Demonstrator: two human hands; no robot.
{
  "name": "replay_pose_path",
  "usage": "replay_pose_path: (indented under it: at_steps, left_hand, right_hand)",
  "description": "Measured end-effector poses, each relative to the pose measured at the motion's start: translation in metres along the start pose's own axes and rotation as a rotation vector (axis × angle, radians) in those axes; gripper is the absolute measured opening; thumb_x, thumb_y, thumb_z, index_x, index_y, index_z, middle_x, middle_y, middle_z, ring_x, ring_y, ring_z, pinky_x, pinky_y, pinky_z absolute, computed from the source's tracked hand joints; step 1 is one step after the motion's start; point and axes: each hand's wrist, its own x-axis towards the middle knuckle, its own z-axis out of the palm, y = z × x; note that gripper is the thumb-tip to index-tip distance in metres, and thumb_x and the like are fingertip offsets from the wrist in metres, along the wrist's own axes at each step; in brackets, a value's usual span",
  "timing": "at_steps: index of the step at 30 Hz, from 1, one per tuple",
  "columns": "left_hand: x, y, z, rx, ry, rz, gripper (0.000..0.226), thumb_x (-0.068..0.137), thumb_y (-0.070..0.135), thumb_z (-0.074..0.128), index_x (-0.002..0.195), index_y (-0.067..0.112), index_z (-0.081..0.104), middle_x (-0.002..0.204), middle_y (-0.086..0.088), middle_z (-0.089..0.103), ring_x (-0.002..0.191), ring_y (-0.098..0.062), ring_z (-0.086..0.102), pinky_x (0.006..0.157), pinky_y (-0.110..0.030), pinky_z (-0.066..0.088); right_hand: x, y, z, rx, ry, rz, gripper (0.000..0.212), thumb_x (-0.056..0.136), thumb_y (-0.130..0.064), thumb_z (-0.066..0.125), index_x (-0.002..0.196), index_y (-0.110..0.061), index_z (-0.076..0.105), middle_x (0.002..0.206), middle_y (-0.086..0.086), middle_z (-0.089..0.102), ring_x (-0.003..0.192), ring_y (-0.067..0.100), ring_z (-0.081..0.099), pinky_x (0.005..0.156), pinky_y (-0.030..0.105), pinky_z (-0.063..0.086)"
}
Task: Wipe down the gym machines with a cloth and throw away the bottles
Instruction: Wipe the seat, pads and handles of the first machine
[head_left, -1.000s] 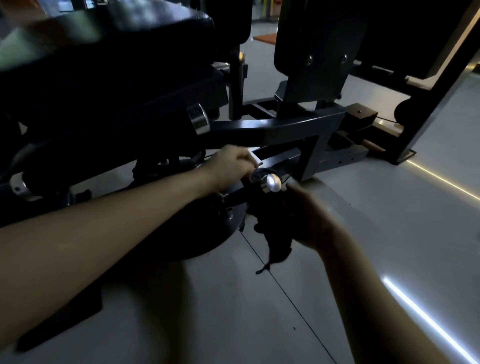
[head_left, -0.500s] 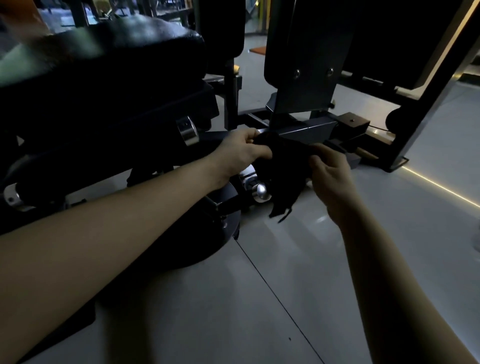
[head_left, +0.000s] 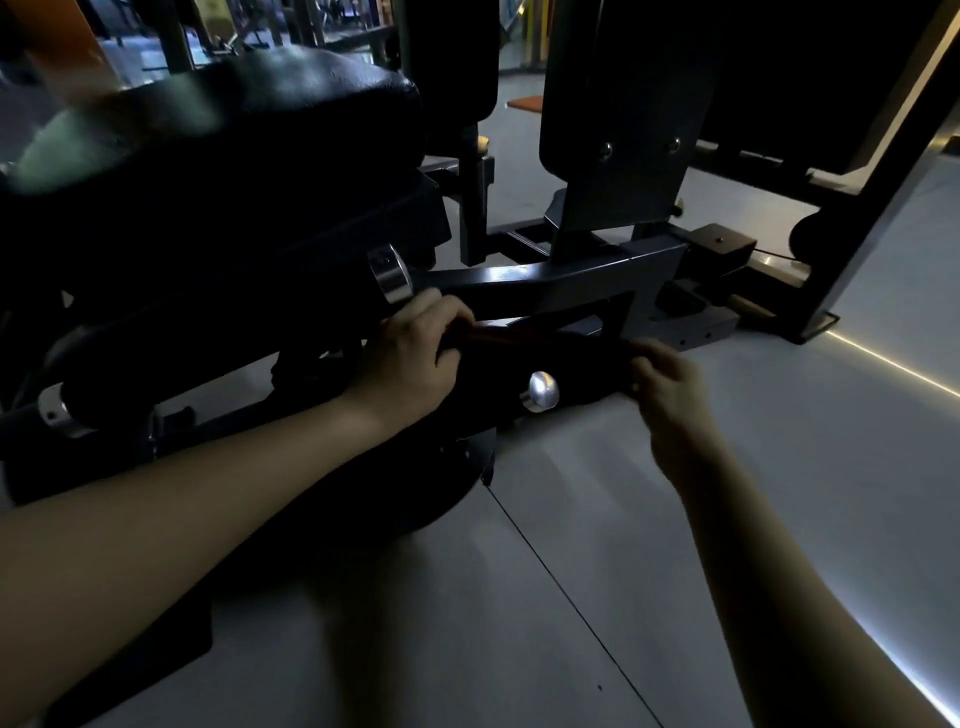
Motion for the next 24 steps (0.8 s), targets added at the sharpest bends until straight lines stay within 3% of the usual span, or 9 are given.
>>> replay_pose_path:
  at_steps: [5, 7, 9, 11, 13, 15, 17, 21, 24]
  left_hand:
    - [-0.026, 0.024, -0.018, -0.232, -0.126, -0.120, 0.003, 0.073, 0.016, 0.056, 0.072, 0.017, 0.059, 0.058, 0.005, 0.054, 0.051, -0.010, 0.049, 0.047, -0.027, 0.040]
    - [-0.034, 0.042, -0.018, -0.485, -0.363, -0.263, 0.009, 0.071, 0.014, 0.055, 0.073, 0.006, 0.060, 0.054, 0.006, 0.050, 0.049, -0.007, 0.045, 0.047, -0.020, 0.035]
    - [-0.036, 0.047, -0.009, -0.749, -0.566, -0.449, 0.027, 0.071, 0.012, 0.052, 0.084, -0.009, 0.062, 0.061, -0.005, 0.052, 0.057, -0.014, 0.050, 0.052, -0.017, 0.037]
    - [-0.036, 0.043, 0.003, -0.768, -0.496, -0.526, 0.022, 0.078, 0.005, 0.053, 0.089, -0.005, 0.070, 0.067, -0.005, 0.062, 0.064, -0.017, 0.060, 0.061, -0.019, 0.045]
    - [-0.032, 0.029, 0.013, -0.464, -0.284, -0.354, 0.025, 0.082, -0.006, 0.058, 0.099, 0.006, 0.072, 0.085, 0.000, 0.069, 0.080, -0.011, 0.066, 0.074, -0.018, 0.048]
    - [-0.030, 0.016, 0.020, -0.301, -0.313, -0.123, 0.044, 0.079, -0.002, 0.070, 0.120, 0.012, 0.065, 0.110, 0.003, 0.064, 0.102, -0.005, 0.060, 0.088, -0.010, 0.044]
    - [-0.029, 0.009, 0.030, -0.356, -0.489, -0.105, 0.056, 0.081, 0.012, 0.074, 0.133, 0.023, 0.056, 0.120, 0.006, 0.062, 0.113, -0.007, 0.059, 0.099, -0.017, 0.044]
    - [-0.028, 0.008, 0.053, -0.518, -0.453, -0.169, 0.040, 0.086, 0.035, 0.056, 0.122, 0.018, 0.056, 0.105, 0.000, 0.062, 0.108, -0.027, 0.062, 0.096, -0.040, 0.047]
    - [-0.032, 0.028, 0.062, -0.618, -0.270, -0.088, 0.009, 0.097, 0.036, 0.048, 0.101, 0.034, 0.056, 0.093, 0.015, 0.061, 0.089, -0.007, 0.060, 0.079, -0.028, 0.044]
  right_hand:
    - [-0.024, 0.038, -0.016, 0.261, -0.373, 0.248, 0.039, 0.091, -0.017, 0.060, 0.119, 0.010, 0.062, 0.117, 0.028, 0.066, 0.113, 0.041, 0.062, 0.109, 0.058, 0.041]
    - [-0.030, 0.040, -0.020, 0.375, -0.542, 0.315, 0.062, 0.084, -0.033, 0.064, 0.123, 0.014, 0.057, 0.120, 0.034, 0.062, 0.113, 0.045, 0.060, 0.105, 0.057, 0.045]
    - [-0.032, 0.035, -0.019, 0.438, -0.652, 0.388, 0.052, 0.095, -0.034, 0.042, 0.116, 0.010, 0.061, 0.110, 0.026, 0.066, 0.101, 0.039, 0.064, 0.091, 0.046, 0.054]
    - [-0.032, 0.032, -0.010, 0.456, -0.656, 0.453, 0.043, 0.099, -0.026, 0.030, 0.104, 0.004, 0.061, 0.088, 0.014, 0.064, 0.077, 0.024, 0.063, 0.069, 0.030, 0.054]
    - [-0.032, 0.027, 0.002, 0.447, -0.655, 0.464, 0.031, 0.097, -0.016, 0.036, 0.104, 0.006, 0.055, 0.082, 0.013, 0.055, 0.067, 0.019, 0.055, 0.058, 0.026, 0.048]
    - [-0.033, 0.028, 0.012, 0.395, -0.694, 0.445, 0.034, 0.091, -0.010, 0.040, 0.116, 0.012, 0.049, 0.092, 0.018, 0.051, 0.073, 0.023, 0.053, 0.061, 0.028, 0.047]
    - [-0.033, 0.025, 0.016, 0.320, -0.680, 0.477, 0.038, 0.091, -0.005, 0.042, 0.124, 0.013, 0.048, 0.106, 0.022, 0.057, 0.088, 0.029, 0.057, 0.073, 0.033, 0.052]
    - [-0.023, -0.004, 0.004, 0.024, -0.542, 0.405, 0.024, 0.099, -0.001, 0.042, 0.105, 0.001, 0.065, 0.097, 0.018, 0.071, 0.089, 0.031, 0.070, 0.076, 0.038, 0.059]
    - [-0.011, -0.020, -0.007, -0.122, -0.359, 0.306, 0.021, 0.100, -0.005, 0.047, 0.104, -0.006, 0.067, 0.096, 0.020, 0.072, 0.088, 0.032, 0.072, 0.081, 0.043, 0.060]
